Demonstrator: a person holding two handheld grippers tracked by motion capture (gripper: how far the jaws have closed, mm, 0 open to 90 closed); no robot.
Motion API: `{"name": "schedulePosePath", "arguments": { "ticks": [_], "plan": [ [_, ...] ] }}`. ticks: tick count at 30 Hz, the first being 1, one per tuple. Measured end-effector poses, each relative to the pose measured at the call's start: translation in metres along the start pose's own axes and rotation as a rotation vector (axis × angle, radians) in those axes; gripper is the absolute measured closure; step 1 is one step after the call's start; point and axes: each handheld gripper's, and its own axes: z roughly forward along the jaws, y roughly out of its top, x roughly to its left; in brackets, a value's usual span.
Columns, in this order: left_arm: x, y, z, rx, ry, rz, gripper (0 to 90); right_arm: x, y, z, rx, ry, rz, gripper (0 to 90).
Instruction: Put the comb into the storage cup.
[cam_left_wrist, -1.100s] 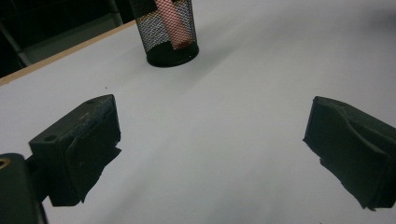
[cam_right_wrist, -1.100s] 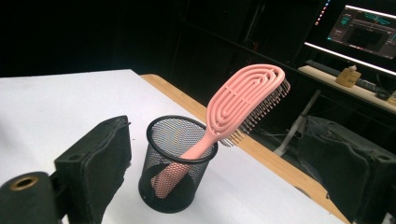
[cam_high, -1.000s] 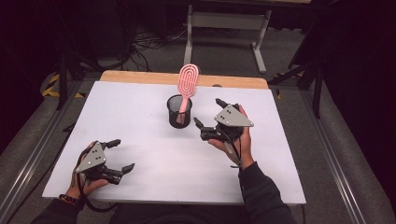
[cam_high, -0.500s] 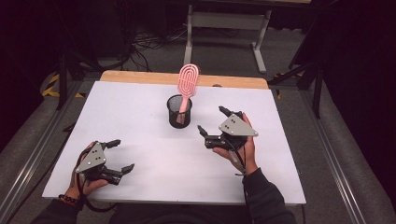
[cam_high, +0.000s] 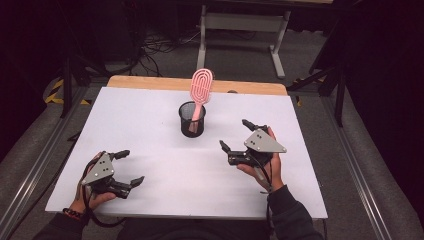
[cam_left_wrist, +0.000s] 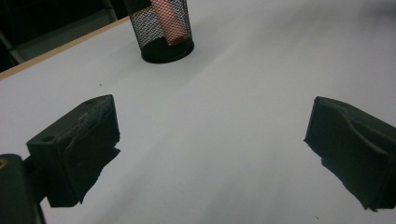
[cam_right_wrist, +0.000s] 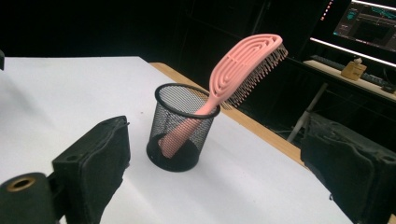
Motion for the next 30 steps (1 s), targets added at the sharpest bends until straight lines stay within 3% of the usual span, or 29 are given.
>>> {"name": "schedulePosePath", "arguments": {
  "ticks": [13, 18, 23, 30],
  "plan": [
    [0.0, 0.0, 0.001, 0.002, 0.002, 0.0, 3.7, -0.006, -0.012, -0.018, 0.003, -0.021, 0.003, 7.9],
    [-0.001, 0.0, 0.001, -0.006, 0.013, -0.001, 4.0, -0.007, -0.023, -0.023, 0.037, -0.041, -0.032, 6.5],
    [0.0, 0.0, 0.001, -0.004, 0.011, -0.002, 4.0, -0.009, -0.034, -0.029, 0.052, -0.035, -0.017, 6.1],
    [0.0, 0.0, 0.001, -0.005, 0.008, -0.004, 3.9, -0.01, -0.047, -0.039, 0.077, -0.064, -0.05, 5.6]
  ]
}}
